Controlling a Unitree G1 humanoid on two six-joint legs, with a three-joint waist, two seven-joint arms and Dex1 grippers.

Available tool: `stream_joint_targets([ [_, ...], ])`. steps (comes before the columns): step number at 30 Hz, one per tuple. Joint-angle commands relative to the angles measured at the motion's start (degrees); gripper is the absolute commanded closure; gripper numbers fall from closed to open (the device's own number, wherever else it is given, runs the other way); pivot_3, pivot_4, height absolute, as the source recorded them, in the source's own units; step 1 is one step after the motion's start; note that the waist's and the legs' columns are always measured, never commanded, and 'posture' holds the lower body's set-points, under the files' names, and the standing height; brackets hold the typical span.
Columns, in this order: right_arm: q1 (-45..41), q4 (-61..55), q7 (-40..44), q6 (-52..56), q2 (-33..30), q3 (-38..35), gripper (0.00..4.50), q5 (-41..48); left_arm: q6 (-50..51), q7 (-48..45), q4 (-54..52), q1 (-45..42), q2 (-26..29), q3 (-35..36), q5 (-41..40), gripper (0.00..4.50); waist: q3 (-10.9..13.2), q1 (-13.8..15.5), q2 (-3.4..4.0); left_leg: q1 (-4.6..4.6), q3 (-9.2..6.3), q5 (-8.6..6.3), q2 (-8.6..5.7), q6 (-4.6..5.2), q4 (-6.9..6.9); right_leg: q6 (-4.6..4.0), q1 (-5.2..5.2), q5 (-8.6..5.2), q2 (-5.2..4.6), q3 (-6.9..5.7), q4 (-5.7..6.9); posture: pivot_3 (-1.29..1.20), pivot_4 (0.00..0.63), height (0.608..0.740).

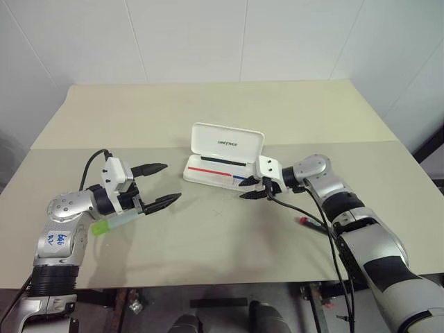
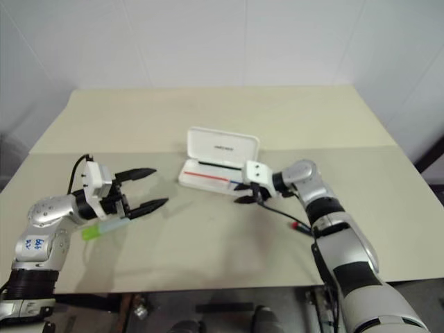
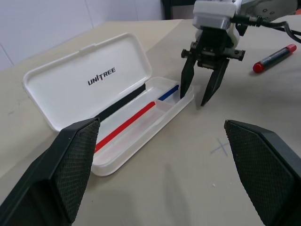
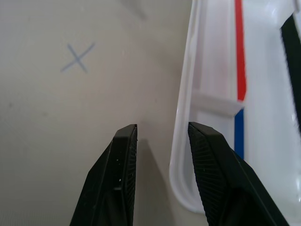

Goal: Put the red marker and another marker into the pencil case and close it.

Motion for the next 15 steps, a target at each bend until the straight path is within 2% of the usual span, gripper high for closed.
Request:
stream_joint_targets([
  [1,-2.26,0.86,0.04,-4.31,-0.94,1.25,2.73,-3.0,0.08,0.68,-2.27,0.03,0.95,0.81,-0.14,0.0,0.01,-0.01,0.02,0.01,0.0,0.0,0.0,0.0,0.0,0.0,0.0,0.0,0.0,0.0,0.01,0.0,0.15,0.74],
  [2,-2.47,1.23,-0.28,-6.25,-1.17,2.1,2.73,-4.42,0.12,0.77,-2.35,-0.05,0.93,0.75,-0.11,0.0,0.01,-0.04,0.02,0.01,0.0,0.01,0.0,-0.01,0.0,0.0,0.0,0.0,0.0,0.0,0.02,0.0,0.15,0.74],
  [5,-3.73,2.44,-0.28,-6.69,-0.15,2.02,3.35,-5.28,0.41,0.92,-3.03,-0.17,0.97,0.66,-0.24,0.0,0.01,-0.12,0.02,0.02,0.0,0.01,0.01,-0.02,0.0,-0.01,0.0,0.0,0.03,0.0,0.03,0.0,0.15,0.74],
  [8,-4.4,3.23,-0.29,-6.6,0.6,1.43,4.4,-5.42,0.58,0.81,-3.3,-0.37,1.26,0.86,-0.3,0.0,0.01,-0.18,0.02,0.02,0.0,0.01,0.04,-0.04,-0.01,-0.02,-0.01,-0.01,0.05,0.0,0.03,0.0,0.15,0.74],
  [15,-5.46,3.71,-1.01,-7.03,1.02,0.8,4.48,-5.64,0.36,0.98,-3.08,-0.69,1.8,1.18,-0.34,0.0,0.0,-1.11,0.01,0.09,-0.01,-0.01,0.42,-0.24,0.04,-0.21,0.0,0.05,0.54,0.15,0.15,0.0,0.15,0.74],
])
